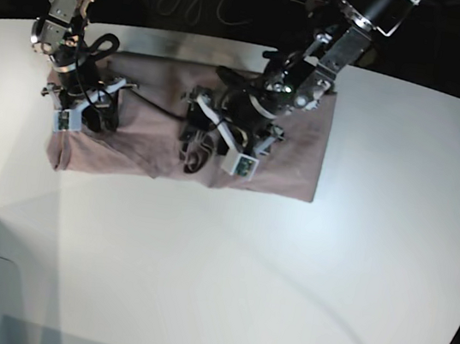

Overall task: Layout the t-shirt on the table in an organized manner, then fold the t-shirt properly
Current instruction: 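Carry the strip's end held by the left gripper toward the right gripper, then release the folded end with the left gripper and lift away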

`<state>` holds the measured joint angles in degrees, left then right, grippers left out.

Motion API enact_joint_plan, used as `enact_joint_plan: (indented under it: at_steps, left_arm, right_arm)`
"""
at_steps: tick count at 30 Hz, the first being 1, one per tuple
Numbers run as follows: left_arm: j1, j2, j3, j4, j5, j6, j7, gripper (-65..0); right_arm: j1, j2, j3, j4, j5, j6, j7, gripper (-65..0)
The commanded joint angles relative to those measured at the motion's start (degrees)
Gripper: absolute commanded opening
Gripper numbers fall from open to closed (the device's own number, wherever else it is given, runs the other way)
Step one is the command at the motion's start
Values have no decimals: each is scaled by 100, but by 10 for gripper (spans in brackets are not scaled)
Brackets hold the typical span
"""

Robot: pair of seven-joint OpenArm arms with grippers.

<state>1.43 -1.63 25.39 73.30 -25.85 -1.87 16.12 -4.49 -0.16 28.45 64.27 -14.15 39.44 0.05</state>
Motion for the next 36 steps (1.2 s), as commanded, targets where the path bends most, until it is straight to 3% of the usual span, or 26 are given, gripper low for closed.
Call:
enact_joint_plan:
  at_steps: [1,5,10,13,19,22,27,36]
  left_arm:
    - [-77,44,6,297,-31,-72,-148,-210]
    - [134,-35,-20,938,-31,-72,-139,-210]
    - [459,-624,-55,1378,-31,-55,-166,-210]
    - [670,-853,-468,1387,-180,-72,-175,-210]
    - [951,-1046,-1611,1413,-1112,-81,-157,-210]
    - [951,-1283,-1831,1431,-1657,-81,-157,-210]
    - [951,-1591,-2174,1422,-2422,-81,-157,-210]
    - [1154,-1670,-3185,1378,-2501,-90,-139,-210]
  right_arm:
    - [-65,-6,8,-49,-330,56,-590,-443]
    - [-100,-14,17,338,-321,56,-590,-443]
    - [-144,-23,34,944,-321,56,-634,-443]
    - [-267,-32,272,1322,-321,56,-643,-438]
    - [-267,-234,764,1771,-303,56,-643,-298]
    - [-259,-199,790,1639,-303,56,-643,-241]
    - [32,-85,1063,1191,-321,56,-643,-231]
    - [304,285,1318,285,-321,56,-959,-231]
